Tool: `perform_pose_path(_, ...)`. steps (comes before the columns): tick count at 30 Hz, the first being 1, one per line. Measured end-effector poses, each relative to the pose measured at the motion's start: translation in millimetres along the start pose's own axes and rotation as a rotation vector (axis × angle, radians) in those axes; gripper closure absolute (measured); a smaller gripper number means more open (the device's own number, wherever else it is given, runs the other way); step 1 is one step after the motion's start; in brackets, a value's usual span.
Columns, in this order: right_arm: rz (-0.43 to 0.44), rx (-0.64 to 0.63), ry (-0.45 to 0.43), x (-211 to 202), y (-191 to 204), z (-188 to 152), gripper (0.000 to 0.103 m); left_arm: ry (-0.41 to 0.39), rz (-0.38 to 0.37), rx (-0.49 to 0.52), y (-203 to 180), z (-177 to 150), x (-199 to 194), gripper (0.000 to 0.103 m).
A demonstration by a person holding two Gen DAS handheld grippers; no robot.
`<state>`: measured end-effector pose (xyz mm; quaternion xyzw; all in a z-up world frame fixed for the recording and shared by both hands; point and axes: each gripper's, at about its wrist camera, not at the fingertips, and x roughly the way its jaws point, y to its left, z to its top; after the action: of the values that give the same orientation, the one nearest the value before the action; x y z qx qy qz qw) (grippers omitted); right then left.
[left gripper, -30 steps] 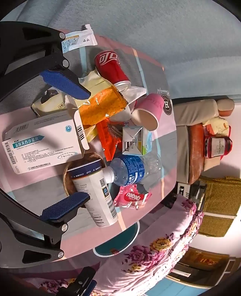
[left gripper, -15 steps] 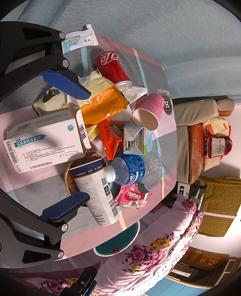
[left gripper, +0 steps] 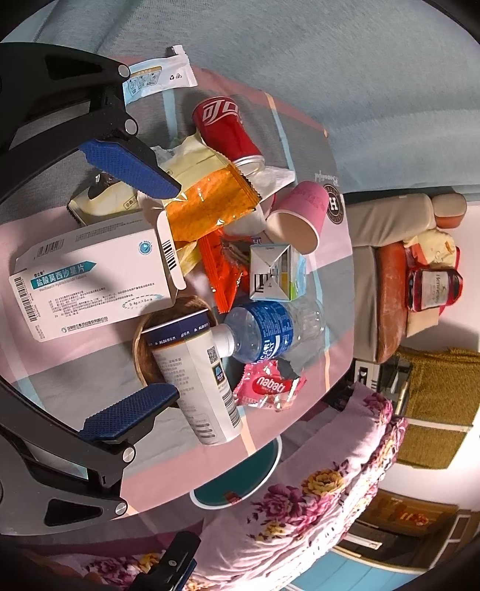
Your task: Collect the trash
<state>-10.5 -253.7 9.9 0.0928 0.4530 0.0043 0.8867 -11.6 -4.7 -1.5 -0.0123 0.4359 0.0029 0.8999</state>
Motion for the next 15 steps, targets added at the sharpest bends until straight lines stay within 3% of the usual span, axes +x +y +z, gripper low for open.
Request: perform_pose_path(15,0.007,-0.017,0.014,2.6,4.9,-1.3,0.006,0.000,-0.001,0.000,-0.6,0.8,0.2,0.003)
